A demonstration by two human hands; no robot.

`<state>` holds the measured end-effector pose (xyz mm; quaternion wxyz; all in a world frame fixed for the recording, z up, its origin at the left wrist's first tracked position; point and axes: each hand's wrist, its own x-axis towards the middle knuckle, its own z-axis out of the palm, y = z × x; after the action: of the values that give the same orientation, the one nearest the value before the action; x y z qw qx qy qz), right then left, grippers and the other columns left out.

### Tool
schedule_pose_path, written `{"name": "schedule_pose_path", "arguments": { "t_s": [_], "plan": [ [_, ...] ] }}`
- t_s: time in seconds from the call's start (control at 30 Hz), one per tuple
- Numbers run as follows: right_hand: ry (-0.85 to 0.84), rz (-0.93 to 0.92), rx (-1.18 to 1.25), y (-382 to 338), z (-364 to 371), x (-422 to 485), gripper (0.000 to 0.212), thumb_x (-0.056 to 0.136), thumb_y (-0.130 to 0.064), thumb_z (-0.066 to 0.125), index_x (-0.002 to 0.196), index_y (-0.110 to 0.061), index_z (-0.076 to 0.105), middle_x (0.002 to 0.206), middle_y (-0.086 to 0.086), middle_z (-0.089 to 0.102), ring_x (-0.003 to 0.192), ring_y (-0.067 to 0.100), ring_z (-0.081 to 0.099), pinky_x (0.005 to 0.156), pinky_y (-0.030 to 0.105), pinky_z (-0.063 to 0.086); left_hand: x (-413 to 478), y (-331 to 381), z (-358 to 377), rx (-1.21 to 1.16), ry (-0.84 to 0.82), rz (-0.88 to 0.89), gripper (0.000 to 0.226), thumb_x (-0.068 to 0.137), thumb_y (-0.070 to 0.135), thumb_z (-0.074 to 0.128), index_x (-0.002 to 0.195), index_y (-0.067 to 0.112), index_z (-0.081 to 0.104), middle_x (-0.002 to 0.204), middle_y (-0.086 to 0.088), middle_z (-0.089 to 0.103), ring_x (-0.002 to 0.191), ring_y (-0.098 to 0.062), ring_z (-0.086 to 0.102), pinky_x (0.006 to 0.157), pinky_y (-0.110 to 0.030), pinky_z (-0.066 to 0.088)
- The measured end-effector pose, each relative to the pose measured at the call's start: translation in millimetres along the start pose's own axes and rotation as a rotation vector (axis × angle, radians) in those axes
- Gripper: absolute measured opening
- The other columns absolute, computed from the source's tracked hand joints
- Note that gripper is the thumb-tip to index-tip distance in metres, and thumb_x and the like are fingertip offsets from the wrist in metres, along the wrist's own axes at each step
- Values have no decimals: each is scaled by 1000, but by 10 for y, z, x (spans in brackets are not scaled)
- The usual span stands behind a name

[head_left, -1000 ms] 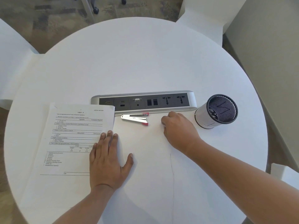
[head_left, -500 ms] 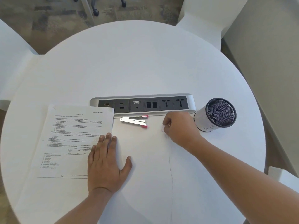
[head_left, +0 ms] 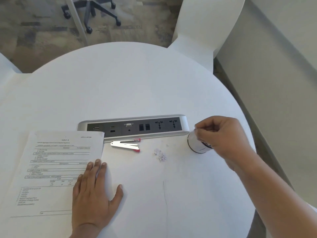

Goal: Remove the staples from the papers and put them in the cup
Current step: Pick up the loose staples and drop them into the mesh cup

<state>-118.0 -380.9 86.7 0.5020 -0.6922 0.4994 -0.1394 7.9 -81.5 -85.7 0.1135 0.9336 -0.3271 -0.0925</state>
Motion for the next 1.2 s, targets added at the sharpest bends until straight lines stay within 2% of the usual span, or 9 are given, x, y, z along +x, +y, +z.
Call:
{"name": "schedule_pose_path", "arguments": {
  "t_s": [0.13, 0.23, 0.4, 0.57, 0.77, 0.87, 1.03, 1.1, 1.2],
  "plan": [
    [122, 10, -201, 130, -294, 162, 18, 75, -6, 72, 70, -23, 73, 65, -3, 73, 66, 17, 70, 56, 25, 50, 17, 13, 1, -5, 13, 4, 84, 79, 62, 40, 141, 7, 49, 152, -11, 47, 144, -30, 39, 114, -53, 31],
    [157, -37, -374, 228, -371, 253, 16, 80, -8, 68, 76, -24, 72, 67, -6, 72, 69, 13, 69, 53, 18, 47, 27, 29, 1, 1, 6, 7, 91, 86, 73, 22, 140, 6, 50, 151, -12, 47, 143, -32, 40, 114, -52, 30],
    [199, -158, -600, 263, -382, 302, 21, 82, -8, 59, 83, -23, 74, 71, -6, 69, 69, 13, 63, 61, 28, 54, 25, 26, -1, 6, -6, -3, 96, 85, 77, 17, 140, 6, 51, 152, -13, 47, 143, -32, 41, 114, -53, 30],
    [161, -147, -601, 272, -374, 290, 21, 80, -5, 61, 83, -21, 74, 73, -3, 70, 65, 17, 65, 58, 29, 54, 27, 32, -2, 10, -29, 3, 96, 85, 77, 17, 141, 6, 49, 152, -13, 46, 144, -32, 39, 114, -52, 29],
    [121, -198, -613, 238, -360, 254, 27, 80, 1, 58, 87, -18, 75, 79, -4, 73, 78, 14, 68, 75, 32, 58, 33, 30, -3, 6, -17, 11, 88, 83, 70, 31, 141, 6, 49, 153, -13, 46, 144, -33, 39, 114, -55, 30],
    [80, -181, -693, 227, -367, 251, 21, 78, -4, 62, 78, -24, 70, 75, -8, 69, 77, 18, 66, 70, 34, 57, 37, 35, -10, 12, -22, 5, 93, 86, 76, 20, 142, 7, 49, 153, -13, 46, 144, -33, 38, 114, -54, 30],
    [87, -194, -696, 228, -355, 272, 25, 85, -5, 57, 95, -18, 76, 86, -1, 73, 84, 21, 66, 74, 35, 57, 35, 26, -5, 11, -26, 8, 94, 87, 75, 16, 143, 7, 48, 153, -12, 45, 145, -31, 37, 115, -52, 29],
    [94, -205, -704, 237, -343, 288, 26, 87, -7, 53, 97, -20, 75, 85, 0, 72, 81, 21, 64, 69, 35, 55, 32, 29, 1, 14, -14, 10, 87, 86, 70, 27, 143, 7, 47, 153, -12, 45, 145, -31, 37, 116, -52, 29],
    [40, -195, -674, 171, -303, 248, 32, 90, -4, 45, 94, -19, 73, 82, -1, 67, 64, 13, 56, 51, 23, 40, 40, 46, -14, 16, -4, 2, 84, 81, 63, 38, 143, 6, 47, 153, -12, 45, 145, -31, 37, 117, -51, 28]
  ]
}}
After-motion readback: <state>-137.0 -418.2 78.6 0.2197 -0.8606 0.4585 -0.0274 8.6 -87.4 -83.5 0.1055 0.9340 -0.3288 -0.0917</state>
